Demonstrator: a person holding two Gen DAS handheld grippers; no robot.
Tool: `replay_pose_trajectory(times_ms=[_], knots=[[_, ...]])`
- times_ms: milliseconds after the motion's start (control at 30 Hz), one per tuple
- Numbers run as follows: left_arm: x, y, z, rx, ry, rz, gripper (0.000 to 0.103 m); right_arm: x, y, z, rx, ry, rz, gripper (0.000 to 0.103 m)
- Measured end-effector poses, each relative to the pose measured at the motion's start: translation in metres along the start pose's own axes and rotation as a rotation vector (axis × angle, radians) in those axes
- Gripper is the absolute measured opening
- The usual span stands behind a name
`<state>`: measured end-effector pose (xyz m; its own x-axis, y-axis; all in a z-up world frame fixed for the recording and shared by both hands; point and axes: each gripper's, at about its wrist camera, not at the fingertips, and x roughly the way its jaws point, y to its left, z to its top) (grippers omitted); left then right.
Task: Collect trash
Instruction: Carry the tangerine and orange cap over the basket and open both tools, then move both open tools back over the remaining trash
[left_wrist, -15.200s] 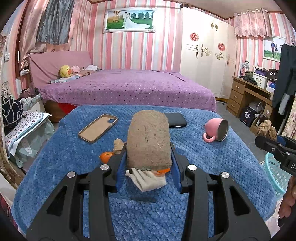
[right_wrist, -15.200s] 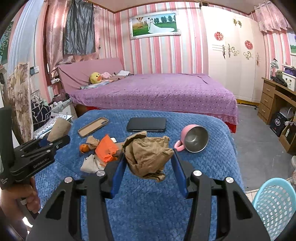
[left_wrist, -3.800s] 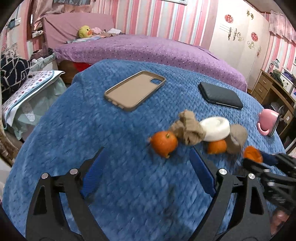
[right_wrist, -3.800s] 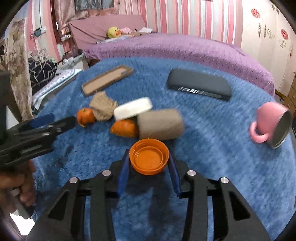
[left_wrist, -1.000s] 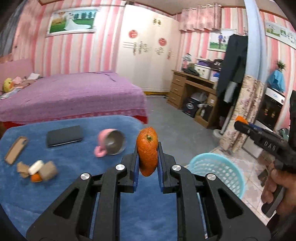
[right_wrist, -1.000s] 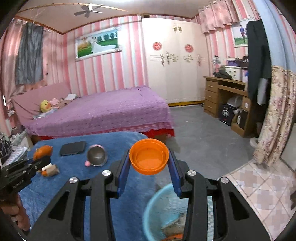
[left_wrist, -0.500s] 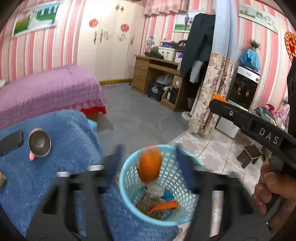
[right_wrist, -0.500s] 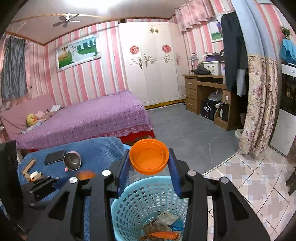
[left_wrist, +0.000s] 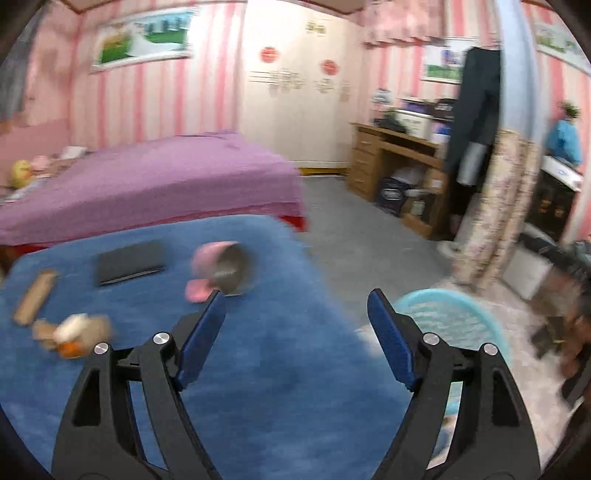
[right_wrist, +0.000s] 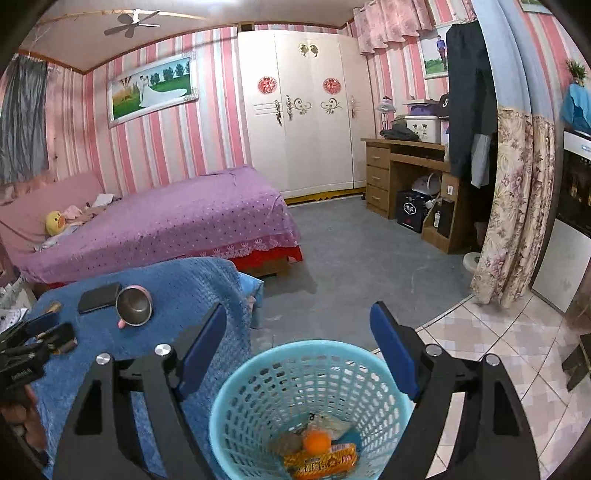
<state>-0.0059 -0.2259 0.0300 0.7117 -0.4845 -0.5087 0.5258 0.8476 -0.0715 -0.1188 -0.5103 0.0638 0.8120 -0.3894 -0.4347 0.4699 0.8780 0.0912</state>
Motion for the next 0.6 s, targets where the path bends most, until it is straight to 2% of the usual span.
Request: replay_pose_trajectory(times_ms=[100,300,367,600], knots=[[-0.014,0.060,-0.012,-0.039,0.007,0.130,0.077,-0.004,0.012,0.000,0.007,-0.026,0.026,0.079],[-0.028,0.177,-0.047,-0.234,0.040,0.329,0.077,0.007,0.072,-0.005,-0.056,-0.020,0.118,0.080],[-0.030,0.198,-0.054,-0.262,0.055,0.368,0.077,0.013,0.099,-0.011,-0.086,-0.011,0.166,0.081],[-0.042,0.242,-0.064,-0.339,0.046,0.399,0.078,0.030,0.208,-0.041,-0.181,0.029,0.335,0.084]])
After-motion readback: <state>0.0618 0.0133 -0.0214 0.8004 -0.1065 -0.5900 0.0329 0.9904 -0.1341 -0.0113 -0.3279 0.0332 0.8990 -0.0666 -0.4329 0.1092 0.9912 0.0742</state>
